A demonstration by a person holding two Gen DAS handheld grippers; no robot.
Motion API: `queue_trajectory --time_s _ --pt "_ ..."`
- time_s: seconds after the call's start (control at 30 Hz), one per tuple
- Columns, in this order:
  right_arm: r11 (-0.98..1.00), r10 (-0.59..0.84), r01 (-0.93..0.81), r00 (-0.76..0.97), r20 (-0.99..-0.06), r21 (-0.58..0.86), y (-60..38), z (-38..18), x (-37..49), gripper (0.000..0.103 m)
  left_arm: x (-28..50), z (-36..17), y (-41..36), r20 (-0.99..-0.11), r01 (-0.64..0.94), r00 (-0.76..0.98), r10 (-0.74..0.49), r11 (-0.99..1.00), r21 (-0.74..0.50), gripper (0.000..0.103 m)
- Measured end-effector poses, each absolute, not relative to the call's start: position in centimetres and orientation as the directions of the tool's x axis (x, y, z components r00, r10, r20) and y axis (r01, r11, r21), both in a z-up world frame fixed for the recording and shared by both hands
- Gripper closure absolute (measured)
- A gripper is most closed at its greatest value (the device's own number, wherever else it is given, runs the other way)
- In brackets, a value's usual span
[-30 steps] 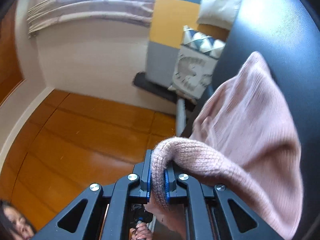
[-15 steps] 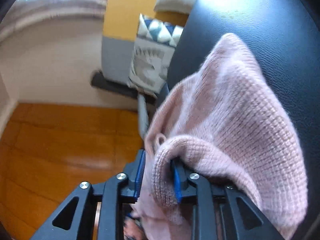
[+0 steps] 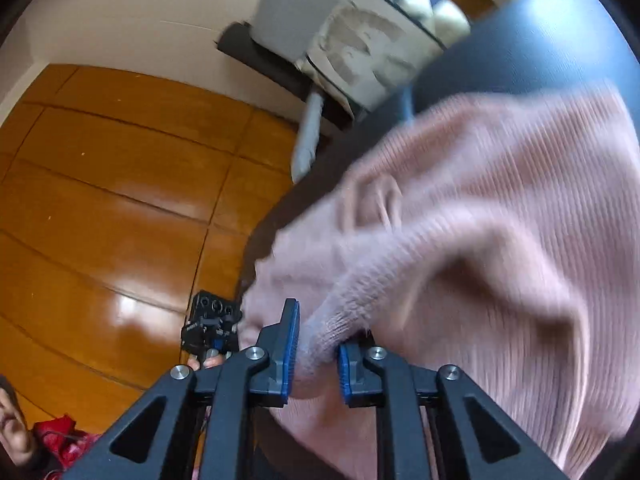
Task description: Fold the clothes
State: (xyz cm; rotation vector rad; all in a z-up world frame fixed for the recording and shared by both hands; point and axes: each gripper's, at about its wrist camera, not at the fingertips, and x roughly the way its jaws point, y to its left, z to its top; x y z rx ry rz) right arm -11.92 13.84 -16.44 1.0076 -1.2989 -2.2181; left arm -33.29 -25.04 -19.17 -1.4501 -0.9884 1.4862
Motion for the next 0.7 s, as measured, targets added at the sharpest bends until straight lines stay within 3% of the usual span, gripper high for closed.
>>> queue_trajectory --time_s 0.17,0.2,0.23,0.3,0.47,0.57,0.7 --pt "-0.545 -0.465 -0.118 -0.781 -0.416 0.830 16.9 -14.8 -16.1 0.091 -38.0 -18.5 -25.9 -0.351 0.101 -0.170 0.921 -0.338 -0.936 0.091" --pt "-0.549 -0.426 -0.147 -0.798 -0.426 0.823 17.6 -14.7 -16.7 0.088 -38.3 -18.7 -26.2 -0.345 0.124 -0.183 0.921 -0.326 -0.937 0.090" --pt "-0.537 -0.399 -0.176 -0.809 -0.432 0.825 18.3 -14.9 -17.0 0.087 -38.6 -19.0 -26.4 -0.339 0.146 -0.196 0.920 -0.314 -0.938 0.084" --pt "-0.452 -0.374 -0.228 -0.829 -0.415 0.862 19.5 -16.5 -17.6 0.073 -39.2 -19.5 -27.0 -0.327 0.190 -0.222 0.919 -0.288 -0.938 0.077" --pt "-0.437 -0.307 -0.248 -0.862 -0.403 0.864 20.2 -17.5 -16.0 0.073 -39.2 -20.2 -28.0 -0.302 0.227 -0.258 0.918 -0.247 -0.942 0.064" --pt "-0.503 -0.271 -0.239 -0.869 -0.414 0.830 19.6 -16.6 -14.3 0.073 -38.2 -19.0 -28.5 -0.356 0.130 -0.256 0.899 -0.333 -0.934 0.064" --pt "-0.730 -0.173 -0.286 -0.801 -0.573 0.620 17.5 -15.2 -11.6 0.073 -36.0 -16.6 -29.0 -0.534 -0.078 -0.333 0.777 -0.587 -0.806 0.055"
